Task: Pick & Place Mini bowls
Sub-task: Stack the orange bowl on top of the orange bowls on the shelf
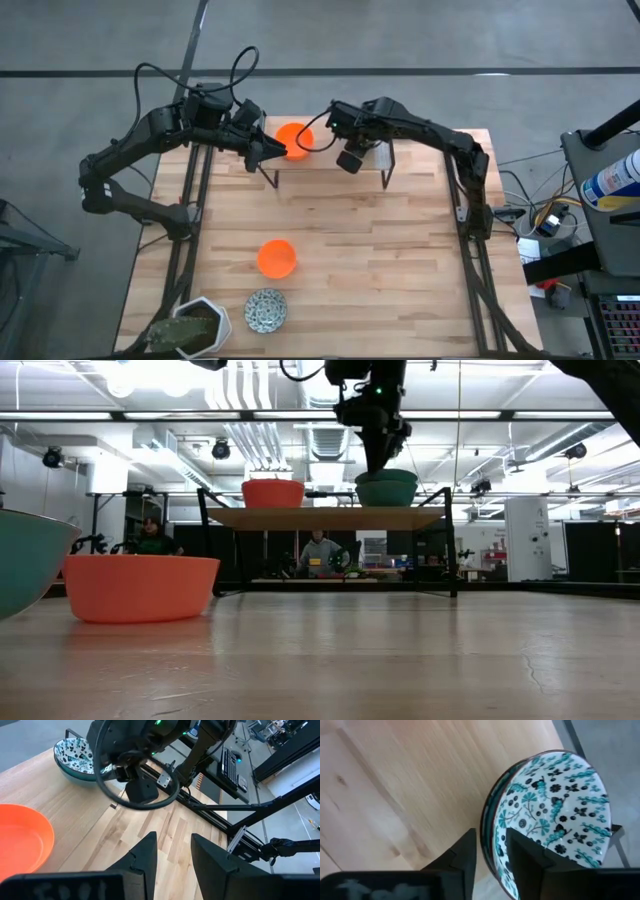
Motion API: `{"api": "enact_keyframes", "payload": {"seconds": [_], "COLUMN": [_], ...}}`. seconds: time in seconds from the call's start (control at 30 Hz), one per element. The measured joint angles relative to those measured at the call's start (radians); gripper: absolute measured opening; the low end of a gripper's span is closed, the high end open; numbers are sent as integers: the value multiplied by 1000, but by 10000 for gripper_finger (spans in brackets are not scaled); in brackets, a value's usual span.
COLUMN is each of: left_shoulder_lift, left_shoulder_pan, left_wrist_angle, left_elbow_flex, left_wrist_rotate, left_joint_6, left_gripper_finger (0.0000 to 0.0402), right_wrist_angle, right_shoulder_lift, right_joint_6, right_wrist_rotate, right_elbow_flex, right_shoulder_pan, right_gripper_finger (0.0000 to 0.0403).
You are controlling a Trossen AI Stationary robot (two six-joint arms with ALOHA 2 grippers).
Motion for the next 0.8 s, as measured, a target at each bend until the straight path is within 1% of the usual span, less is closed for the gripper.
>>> {"api": "enact_keyframes", "payload": {"seconds": [0.23,0.33,0.47,0.63,0.8], "left_shoulder_lift": [0,0,1,1,6], "left_shoulder_pan": [-4,-21,-59,-134,-189], "left_wrist_angle": [-42,-91,-139,-171,-165], "left_elbow_flex": [0,0,-31,-127,-257], "left_wrist_rotate": [24,33,34,34,33], "left_joint_6": [-24,-26,-65,-50,-36], "left_gripper_finger": [112,112,112,112,112], "right_wrist_angle": [8,28,80,147,198], "right_shoulder_lift": [-61,-92,-126,-152,-190], "right_joint_6": [21,21,22,41,53], "right_wrist_rotate": [-4,-4,-4,-4,-4], "right_elbow_flex": [0,1,1,1,2], "right_shoulder_pan": [32,57,93,136,189], "right_gripper_finger": [132,136,137,137,131]}}
